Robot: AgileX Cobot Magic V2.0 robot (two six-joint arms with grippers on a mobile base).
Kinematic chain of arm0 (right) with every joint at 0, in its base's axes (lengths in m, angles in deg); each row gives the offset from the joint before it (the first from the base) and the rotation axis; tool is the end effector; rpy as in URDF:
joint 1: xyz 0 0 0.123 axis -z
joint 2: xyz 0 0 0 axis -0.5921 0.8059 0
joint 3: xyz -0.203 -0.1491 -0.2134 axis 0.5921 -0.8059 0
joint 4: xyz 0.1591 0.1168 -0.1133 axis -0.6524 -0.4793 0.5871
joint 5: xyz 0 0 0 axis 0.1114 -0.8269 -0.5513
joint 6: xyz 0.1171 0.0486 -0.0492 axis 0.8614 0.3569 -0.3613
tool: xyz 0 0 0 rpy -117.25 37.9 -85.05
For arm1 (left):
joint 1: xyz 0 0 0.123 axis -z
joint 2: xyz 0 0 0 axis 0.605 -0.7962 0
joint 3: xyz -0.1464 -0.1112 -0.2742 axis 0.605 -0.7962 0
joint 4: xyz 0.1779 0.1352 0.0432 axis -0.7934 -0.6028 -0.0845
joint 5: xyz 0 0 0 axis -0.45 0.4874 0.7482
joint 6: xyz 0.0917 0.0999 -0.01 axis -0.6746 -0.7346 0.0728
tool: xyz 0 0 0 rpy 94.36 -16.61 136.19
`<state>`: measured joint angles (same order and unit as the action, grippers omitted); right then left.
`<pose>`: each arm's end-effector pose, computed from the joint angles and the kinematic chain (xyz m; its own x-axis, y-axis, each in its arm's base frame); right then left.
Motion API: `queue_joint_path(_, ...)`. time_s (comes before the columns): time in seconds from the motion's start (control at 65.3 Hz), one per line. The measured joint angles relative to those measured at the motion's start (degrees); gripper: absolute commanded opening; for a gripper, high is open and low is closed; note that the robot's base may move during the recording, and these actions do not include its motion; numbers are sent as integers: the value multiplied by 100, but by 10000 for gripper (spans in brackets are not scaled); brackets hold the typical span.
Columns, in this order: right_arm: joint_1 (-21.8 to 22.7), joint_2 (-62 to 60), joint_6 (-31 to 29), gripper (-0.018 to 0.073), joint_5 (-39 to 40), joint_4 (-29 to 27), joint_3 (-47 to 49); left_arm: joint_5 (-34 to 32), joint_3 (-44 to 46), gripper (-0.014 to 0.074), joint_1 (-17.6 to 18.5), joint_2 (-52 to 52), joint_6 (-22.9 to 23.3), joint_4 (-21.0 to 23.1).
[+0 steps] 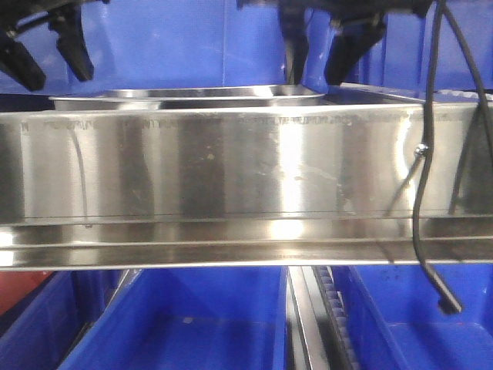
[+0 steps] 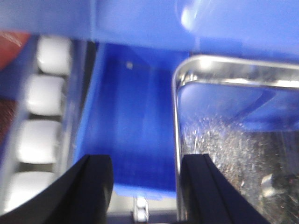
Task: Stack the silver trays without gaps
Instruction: 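Close both grippers on the near corners of the silver tray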
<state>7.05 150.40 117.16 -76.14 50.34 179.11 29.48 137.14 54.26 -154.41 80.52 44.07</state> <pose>0.3563 0.1826 0.3067 -0.9017 0.0312 -0.4313 -0.0228 0.9926 0.1195 0.3373 -0.0955 0.3128 -0.8299 -0.0877 -0.5509 -0.0095 0.9896 -0.1432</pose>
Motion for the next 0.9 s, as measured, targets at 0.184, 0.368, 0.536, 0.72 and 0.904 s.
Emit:
queue_joint_path(0.184, 10, 64, 0, 181, 0, -30, 0, 0, 0, 253, 93, -157, -85, 62)
queue_joint_path(0.368, 149, 64, 0, 181, 82, -236, 0, -56, 0, 253, 173, -383, -131, 128)
queue_joint_path(0.536, 149, 131, 0, 181, 103, -389, 0, -51, 0, 253, 173, -393, -131, 128)
queue_joint_path(0.72, 149, 259, 0, 181, 103, -450, 0, -51, 9, 253, 173, -416, -131, 128)
queue_joint_path(0.904, 149, 257, 0, 181, 103, -450, 0, -104, 34, 253, 173, -476, -131, 231)
